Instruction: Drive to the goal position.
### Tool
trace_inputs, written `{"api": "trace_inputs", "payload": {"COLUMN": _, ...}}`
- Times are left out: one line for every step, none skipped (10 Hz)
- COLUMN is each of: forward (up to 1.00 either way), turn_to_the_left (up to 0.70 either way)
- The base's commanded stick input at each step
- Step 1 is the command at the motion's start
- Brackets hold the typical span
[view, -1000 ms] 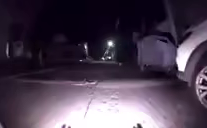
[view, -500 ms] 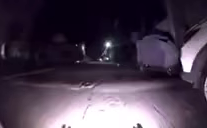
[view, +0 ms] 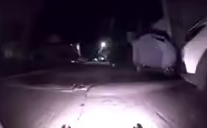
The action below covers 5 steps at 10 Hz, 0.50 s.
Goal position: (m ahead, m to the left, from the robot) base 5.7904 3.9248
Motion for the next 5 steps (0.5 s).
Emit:
{"api": "trace_inputs", "payload": {"forward": 0.45, "turn_to_the_left": -0.27}}
{"api": "trace_inputs", "payload": {"forward": 0.45, "turn_to_the_left": -0.10}}
{"api": "trace_inputs", "payload": {"forward": 0.45, "turn_to_the_left": 0.00}}
{"api": "trace_inputs", "payload": {"forward": 0.45, "turn_to_the_left": 0.00}}
{"api": "trace_inputs", "payload": {"forward": 0.45, "turn_to_the_left": 0.00}}
